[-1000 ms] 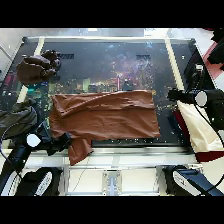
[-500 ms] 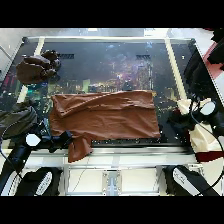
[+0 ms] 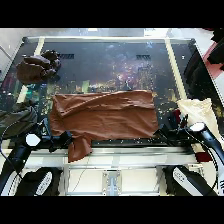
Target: Fold the shirts.
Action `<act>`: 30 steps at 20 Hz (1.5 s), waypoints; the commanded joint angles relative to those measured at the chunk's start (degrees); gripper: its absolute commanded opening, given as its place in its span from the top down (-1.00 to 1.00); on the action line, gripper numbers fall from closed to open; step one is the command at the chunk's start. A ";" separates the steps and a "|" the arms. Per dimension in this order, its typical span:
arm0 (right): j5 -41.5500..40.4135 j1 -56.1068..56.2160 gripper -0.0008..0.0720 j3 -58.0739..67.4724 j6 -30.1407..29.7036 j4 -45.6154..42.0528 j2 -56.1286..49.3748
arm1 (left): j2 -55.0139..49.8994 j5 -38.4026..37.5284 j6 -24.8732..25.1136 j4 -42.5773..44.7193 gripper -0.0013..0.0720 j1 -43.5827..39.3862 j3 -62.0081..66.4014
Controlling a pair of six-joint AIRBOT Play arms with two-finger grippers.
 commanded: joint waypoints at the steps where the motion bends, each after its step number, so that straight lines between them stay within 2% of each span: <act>1: -7.74 -0.09 -0.07 -2.89 -0.33 4.37 -0.02 | 0.02 0.02 0.07 0.00 0.93 -0.04 0.07; 2: -8.98 -0.11 0.24 -2.84 -0.33 5.05 -0.02 | 0.02 0.00 0.07 -0.02 0.93 -0.04 0.07; 3: -9.77 -0.11 0.67 -2.84 -0.42 6.21 -0.02 | 0.02 0.00 0.04 -0.04 0.93 -0.04 0.07; 4: -9.84 -0.11 0.90 -2.71 -1.86 7.93 -0.02 | 0.02 -0.02 0.04 -0.04 0.93 -0.04 0.07; 7: -5.16 -0.11 0.90 -0.57 -10.64 14.47 0.61 | 0.04 -0.94 0.07 -0.33 0.93 -0.04 1.57; 10: 1.14 -0.11 0.90 4.00 -10.86 13.49 4.61 | 0.04 -7.34 3.50 0.74 0.93 -0.04 8.22; 12: 3.78 -0.13 0.90 7.41 -9.99 11.06 8.00 | 0.04 -11.23 3.52 2.54 0.93 -0.02 13.27; 15: 5.09 -0.09 0.90 11.78 -7.76 7.82 10.43 | 0.04 -9.05 5.05 3.74 0.93 -0.02 19.69; 18: 2.60 -0.09 0.90 14.51 -7.82 7.87 10.38 | -0.04 -2.19 7.23 4.11 0.93 -0.02 23.67; 22: -3.45 -0.09 0.91 17.90 -8.24 7.91 10.05 | -4.24 1.20 7.78 10.21 0.94 -0.02 30.38; 26: -7.13 1.79 0.91 24.28 -9.38 7.82 4.20 | -17.68 1.31 14.21 8.98 0.94 -0.04 41.51; 30: -14.86 7.72 0.91 31.23 -10.62 7.10 -7.15 | -28.79 2.45 14.97 10.84 0.94 -0.09 48.61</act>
